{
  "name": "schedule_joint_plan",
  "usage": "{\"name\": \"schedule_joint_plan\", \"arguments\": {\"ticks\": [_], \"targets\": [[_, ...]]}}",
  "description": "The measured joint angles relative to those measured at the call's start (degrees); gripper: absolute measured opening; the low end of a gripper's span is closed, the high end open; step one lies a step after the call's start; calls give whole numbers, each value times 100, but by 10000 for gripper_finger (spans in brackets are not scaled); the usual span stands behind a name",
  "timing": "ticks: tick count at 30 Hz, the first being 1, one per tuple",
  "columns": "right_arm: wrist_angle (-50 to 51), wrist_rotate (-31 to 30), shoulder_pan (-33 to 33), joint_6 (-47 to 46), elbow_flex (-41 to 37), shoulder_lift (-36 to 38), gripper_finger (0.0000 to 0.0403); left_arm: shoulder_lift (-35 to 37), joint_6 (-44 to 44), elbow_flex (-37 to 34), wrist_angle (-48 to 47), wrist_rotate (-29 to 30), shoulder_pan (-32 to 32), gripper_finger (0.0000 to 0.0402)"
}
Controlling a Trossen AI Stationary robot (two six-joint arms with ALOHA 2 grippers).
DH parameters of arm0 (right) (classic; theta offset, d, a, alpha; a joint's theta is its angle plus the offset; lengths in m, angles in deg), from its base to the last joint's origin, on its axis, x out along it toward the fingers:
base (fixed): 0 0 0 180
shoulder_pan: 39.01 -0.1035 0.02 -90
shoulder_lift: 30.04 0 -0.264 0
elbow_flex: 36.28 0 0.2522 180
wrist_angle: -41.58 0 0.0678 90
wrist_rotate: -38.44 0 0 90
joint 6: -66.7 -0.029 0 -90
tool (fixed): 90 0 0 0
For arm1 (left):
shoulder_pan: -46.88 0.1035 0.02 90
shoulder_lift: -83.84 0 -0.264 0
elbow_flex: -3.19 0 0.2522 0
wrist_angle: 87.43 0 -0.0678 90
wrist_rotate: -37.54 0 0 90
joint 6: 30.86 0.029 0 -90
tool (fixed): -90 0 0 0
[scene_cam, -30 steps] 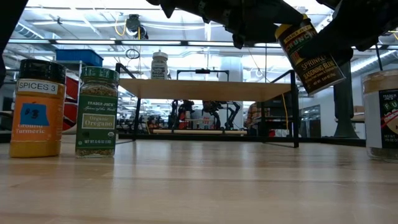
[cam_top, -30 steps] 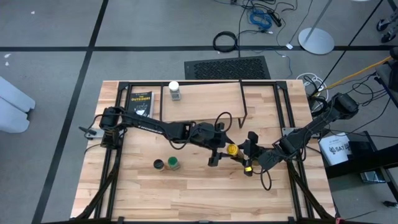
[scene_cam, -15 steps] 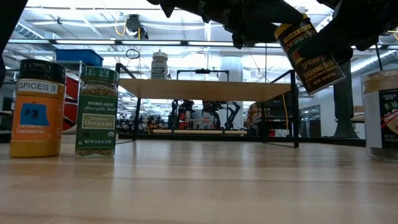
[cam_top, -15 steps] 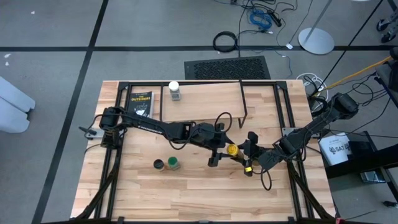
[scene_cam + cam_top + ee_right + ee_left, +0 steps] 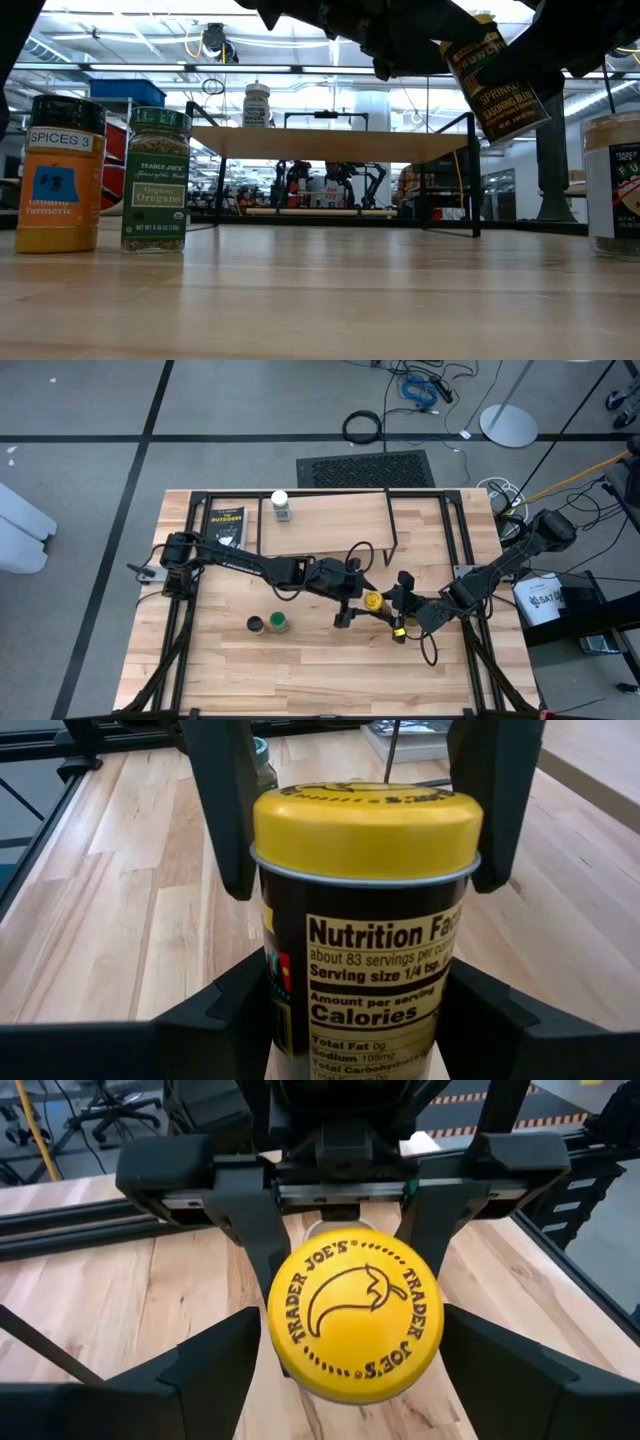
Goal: Shelf spices
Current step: Remove the yellow seasoning bottle from the shelf
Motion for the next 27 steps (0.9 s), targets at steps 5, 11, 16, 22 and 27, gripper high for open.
{"name": "schedule_joint_plan", "arguments": {"ticks": [5, 11, 16, 22, 27], "targets": [[11, 3, 2, 0, -2, 0, 208, 0, 28, 0, 70, 0, 0, 272], [12, 11, 0, -4, -2, 0, 208, 0, 75, 0, 61, -59, 0, 231], [18, 12, 0, -103, -2, 0, 211, 0, 69, 0, 50, -71, 0, 234], [3, 213, 0, -504, -2, 2, 247, 0, 70, 0, -86, -224, 0, 236], [2, 353, 0, -778, -2, 2, 293, 0, 76, 0, -319, -267, -4, 236]]}}
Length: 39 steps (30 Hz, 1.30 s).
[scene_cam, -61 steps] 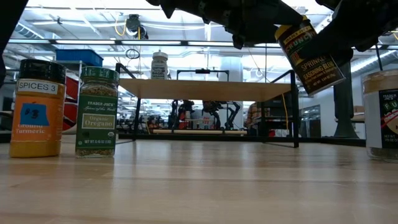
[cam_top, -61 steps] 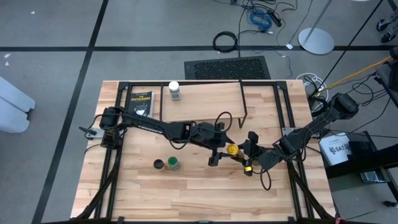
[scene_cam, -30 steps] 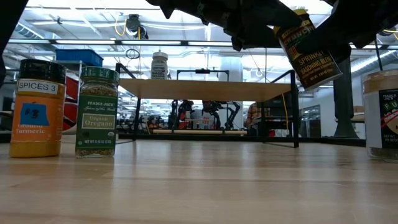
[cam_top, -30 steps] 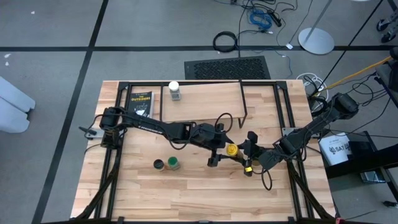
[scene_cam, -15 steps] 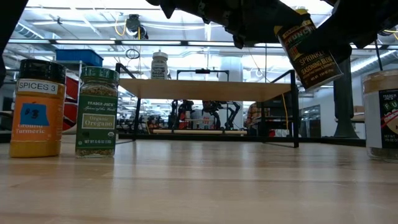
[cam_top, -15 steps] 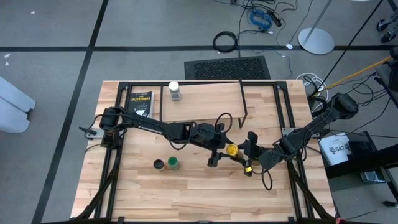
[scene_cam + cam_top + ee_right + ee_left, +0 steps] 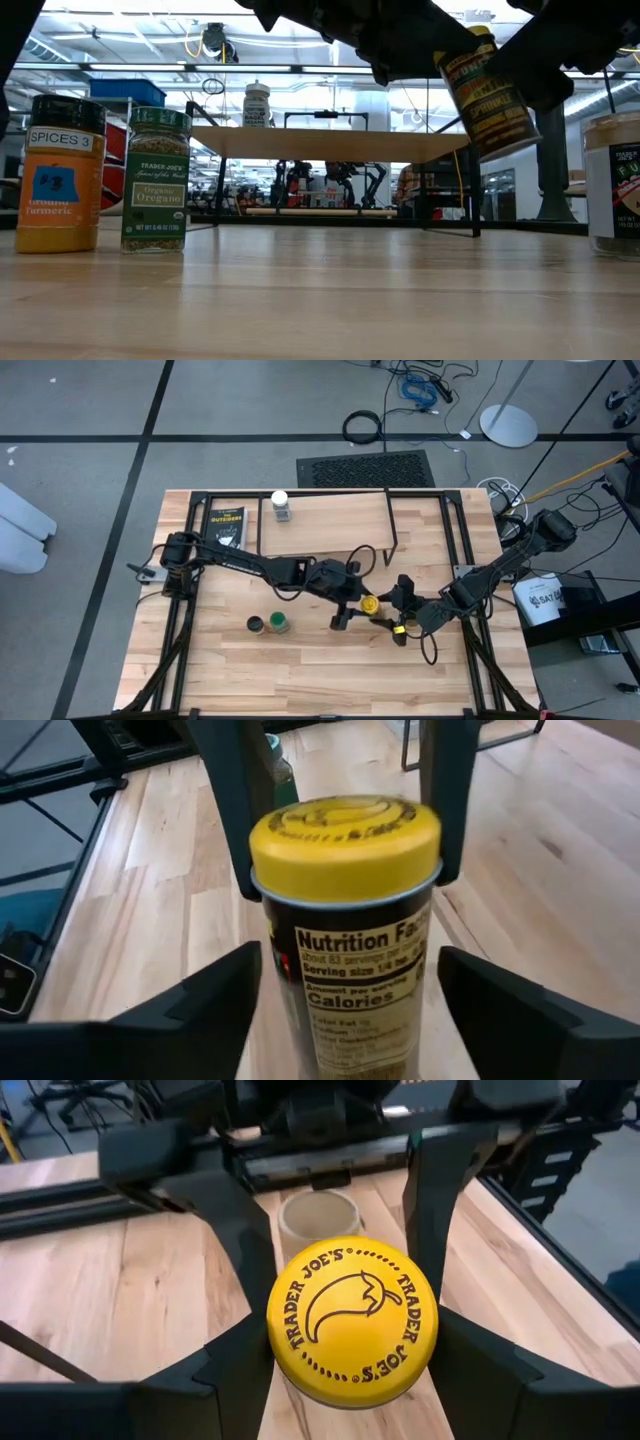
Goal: Shelf spices
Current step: Remove the yellow seasoning bottle from the shelf
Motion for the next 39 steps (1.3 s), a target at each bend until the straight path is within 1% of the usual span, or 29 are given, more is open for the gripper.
{"name": "schedule_joint_plan", "arguments": {"ticks": [6, 11, 14, 16, 23, 27, 30, 33, 35, 39], "targets": [[8, 112, 2, -80, 0, 73, 335, 2, 3, 0, -153, -61, -11, 237], [161, 115, 2, -38, 0, 194, 340, 7, 103, 2, -442, -98, -23, 237], [615, 142, 37, -166, 168, 251, 340, 7, 107, 2, -574, -98, -44, 237], [1045, 290, 125, -296, 435, 254, 340, 7, 109, 4, -649, -98, -48, 237], [2457, 1498, 744, -415, 1721, 81, 340, 7, 110, 4, -855, -83, -49, 237], [3364, 2055, 1113, -258, 2490, -236, 340, 7, 113, 78, -1127, -9, -44, 237], [3956, 2371, 1315, 1, 3005, -588, 340, 7, 224, 276, -1550, 260, -44, 237], [4273, 2523, 1448, 320, 3409, -987, 340, 7, 259, 477, -1839, 488, -44, 237], [4328, 2527, 1482, 471, 3586, -1223, 340, 7, 262, 598, -2010, 496, -42, 237], [4418, 2356, 1482, 585, 3727, -1599, 340, 8, 262, 825, -2451, 512, -44, 237]]}}
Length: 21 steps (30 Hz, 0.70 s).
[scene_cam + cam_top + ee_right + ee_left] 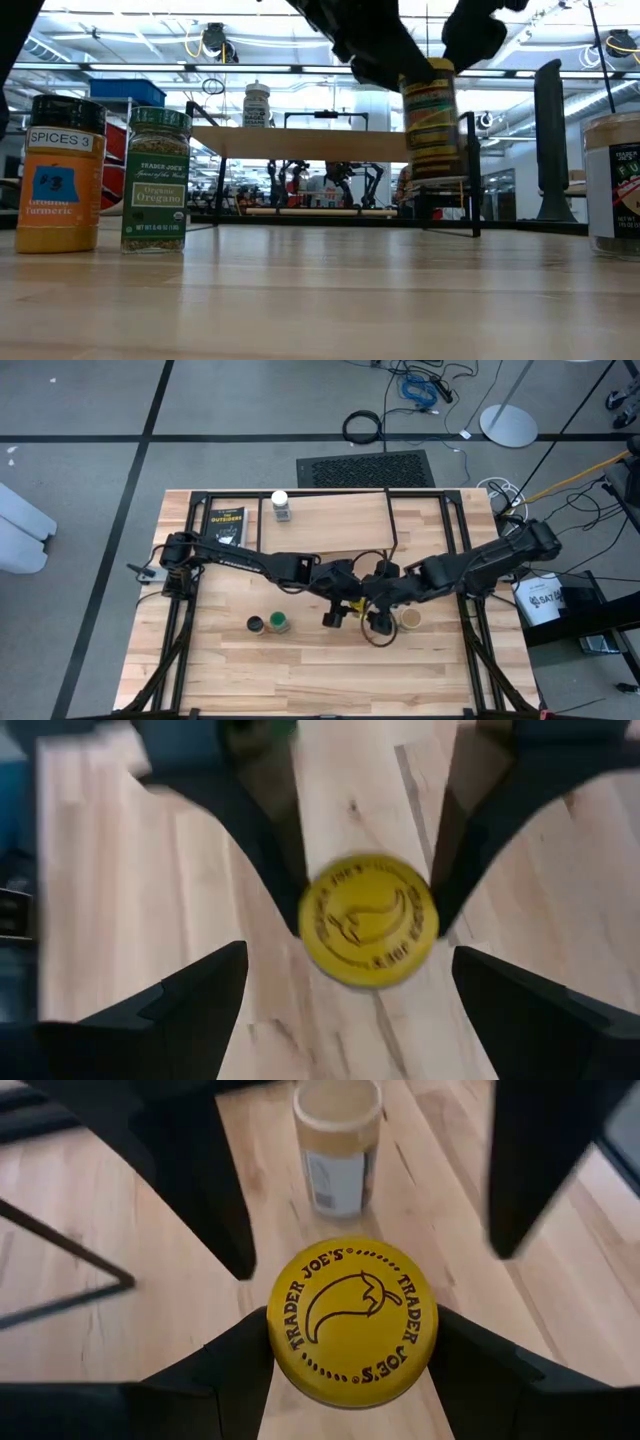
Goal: Shelf spices
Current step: Remove the yellow seasoning bottle from the shelf
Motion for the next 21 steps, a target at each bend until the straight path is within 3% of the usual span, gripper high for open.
{"name": "schedule_joint_plan", "arguments": {"ticks": [9, 21], "targets": [[-22, -184, -5, 84, 0, -305, 341, 15, 159, 37, -506, 0, -50, 237], [-144, -969, -228, 37, 0, -271, 341, 43, 155, 37, -565, 84, -17, 237]]}}
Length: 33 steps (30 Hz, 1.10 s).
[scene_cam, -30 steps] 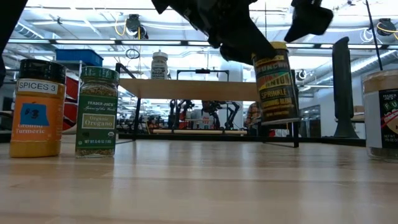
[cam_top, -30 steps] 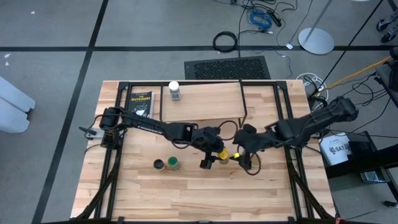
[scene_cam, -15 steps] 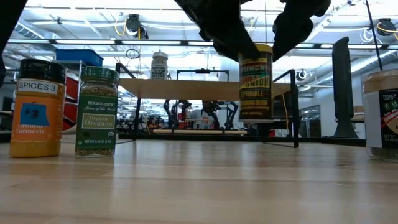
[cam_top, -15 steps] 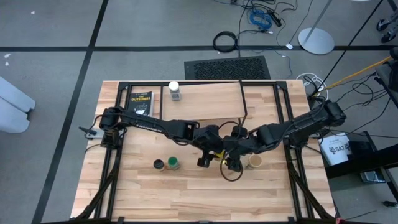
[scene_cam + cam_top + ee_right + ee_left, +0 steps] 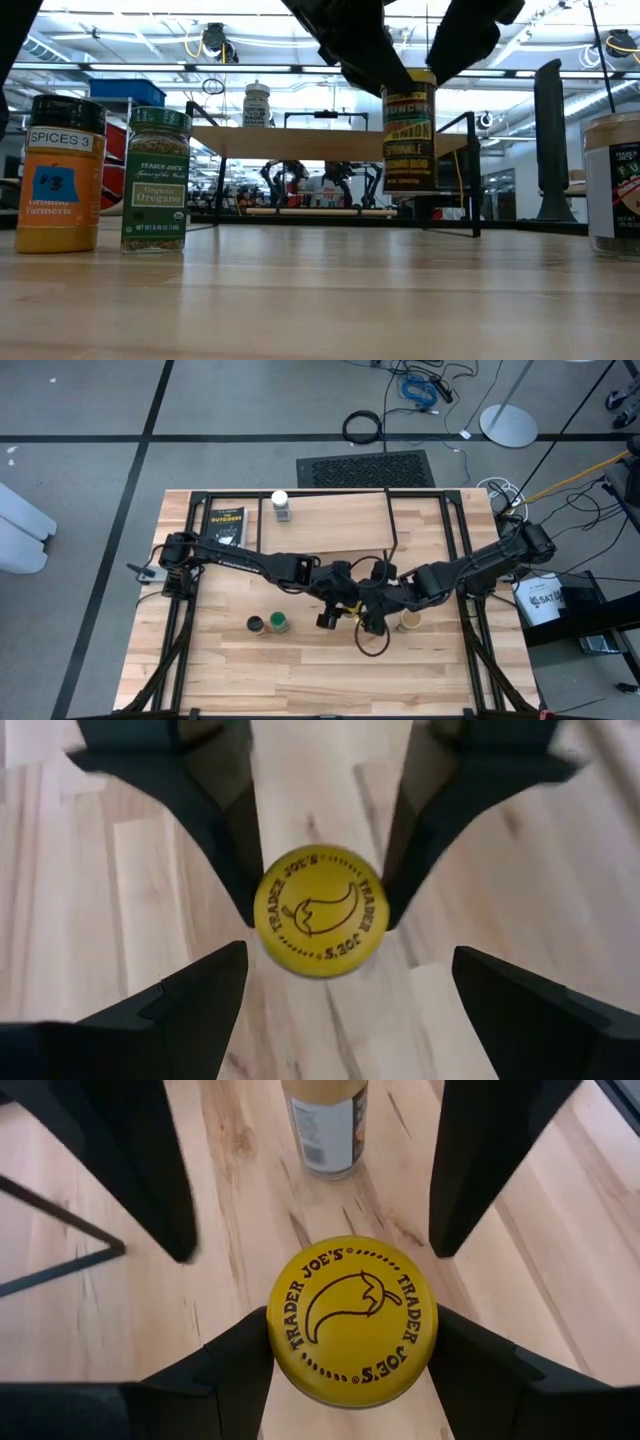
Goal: Shelf spices
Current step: Remove the yellow seasoning bottle from the shelf
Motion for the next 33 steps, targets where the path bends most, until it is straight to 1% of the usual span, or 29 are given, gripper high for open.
{"name": "schedule_joint_plan", "arguments": {"ticks": [5, 8, 13, 16, 22, 28, 33], "targets": [[23, -726, -257, -100, 2, 282, 341, 7, 0, 5, -238, 2, 63, 237], [159, -884, -364, -244, 2, 406, 341, 7, 0, 6, -233, 5, 76, 237], [124, -1066, -495, -377, -32, 378, 341, 69, 6, 5, -141, 3, 69, 237], [-149, -1260, -626, -401, -292, 359, 341, 199, 2, 4, -138, 1, 69, 237], [-1129, -1727, -830, -376, -838, 373, 340, 434, 7, 6, -56, -125, 27, 237], [-1723, -1761, -803, -445, -1232, 379, 340, 436, 34, 5, 34, -263, -9, 237], [-2548, -1792, -781, -131, -1561, 379, 340, 436, 44, 5, 151, -264, -38, 237]]}}
